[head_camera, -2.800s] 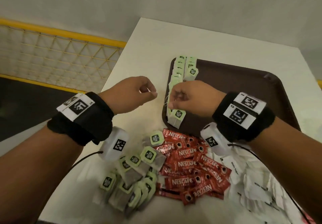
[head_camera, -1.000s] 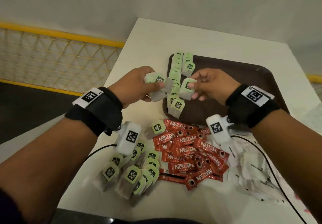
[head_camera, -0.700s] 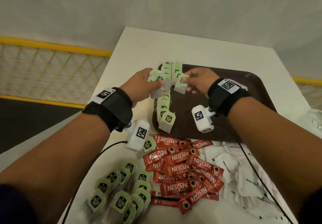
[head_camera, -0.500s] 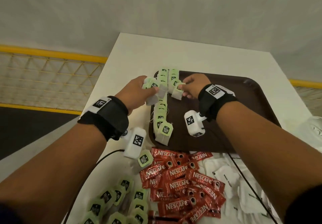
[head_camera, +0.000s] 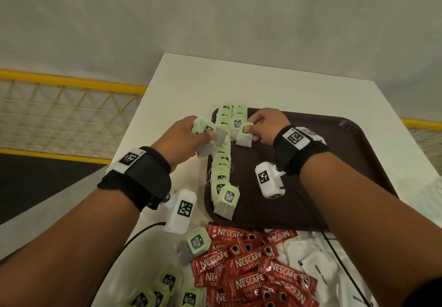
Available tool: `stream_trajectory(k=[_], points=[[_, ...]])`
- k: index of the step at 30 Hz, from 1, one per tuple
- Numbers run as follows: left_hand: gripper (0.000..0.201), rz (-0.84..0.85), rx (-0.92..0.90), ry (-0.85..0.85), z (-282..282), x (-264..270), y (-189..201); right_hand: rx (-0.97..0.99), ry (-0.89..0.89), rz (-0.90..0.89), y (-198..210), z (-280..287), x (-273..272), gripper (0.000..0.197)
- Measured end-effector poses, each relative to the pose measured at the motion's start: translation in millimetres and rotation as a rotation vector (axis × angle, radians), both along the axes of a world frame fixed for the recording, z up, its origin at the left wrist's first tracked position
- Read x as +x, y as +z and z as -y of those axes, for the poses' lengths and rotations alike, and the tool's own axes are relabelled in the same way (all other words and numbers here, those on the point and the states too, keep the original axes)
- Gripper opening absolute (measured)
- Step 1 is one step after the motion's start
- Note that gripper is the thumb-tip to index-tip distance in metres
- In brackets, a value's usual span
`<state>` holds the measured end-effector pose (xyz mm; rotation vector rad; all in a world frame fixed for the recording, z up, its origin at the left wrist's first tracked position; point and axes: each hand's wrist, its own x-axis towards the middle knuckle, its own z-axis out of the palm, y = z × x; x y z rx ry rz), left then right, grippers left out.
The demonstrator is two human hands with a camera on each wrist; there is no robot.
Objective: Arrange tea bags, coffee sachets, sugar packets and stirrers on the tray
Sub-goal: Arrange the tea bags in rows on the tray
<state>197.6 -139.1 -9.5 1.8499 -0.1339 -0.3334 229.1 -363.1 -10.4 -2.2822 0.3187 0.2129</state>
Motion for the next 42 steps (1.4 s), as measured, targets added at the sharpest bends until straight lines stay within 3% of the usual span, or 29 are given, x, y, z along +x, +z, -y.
stream_trajectory(k=[8,15,22,31,34,37,42], points=[[0.01,-0.017,0.001,0.024,-0.7,2.4,-3.0,0.002,0.051,0.013,2.0,-5.1,1.8,0.021],[0.009,-0.021,-0.011,0.021,-0.1,0.9,-1.3,0.082,-0.058,-0.088,-7.4,-4.4,6.1,0.023],[0.014,-0.028,-0.015,0.028,-3.8,3.0,-4.2,0.118,-0.109,-0.071,-9.8,-5.0,6.8,0.029],[0.012,-0.061,0.005,0.014,-0.4,2.9,-8.4,0.043,-0.089,-0.012,-12.4,-6.7,11.3,0.024],[0.009,-0.076,-0.019,0.013,1.0,4.0,-7.6,-0.064,-0.073,0.073,-10.9,-4.5,8.5,0.025],[0.013,-0.097,-0.054,0.015,3.3,6.7,-6.6,-0.038,0.018,0.141,0.5,-6.1,0.7,0.03],[0.025,-0.073,-0.036,-0.01,10.6,9.9,-6.5,0.081,0.357,0.035,20.5,-18.1,-18.9,0.019]])
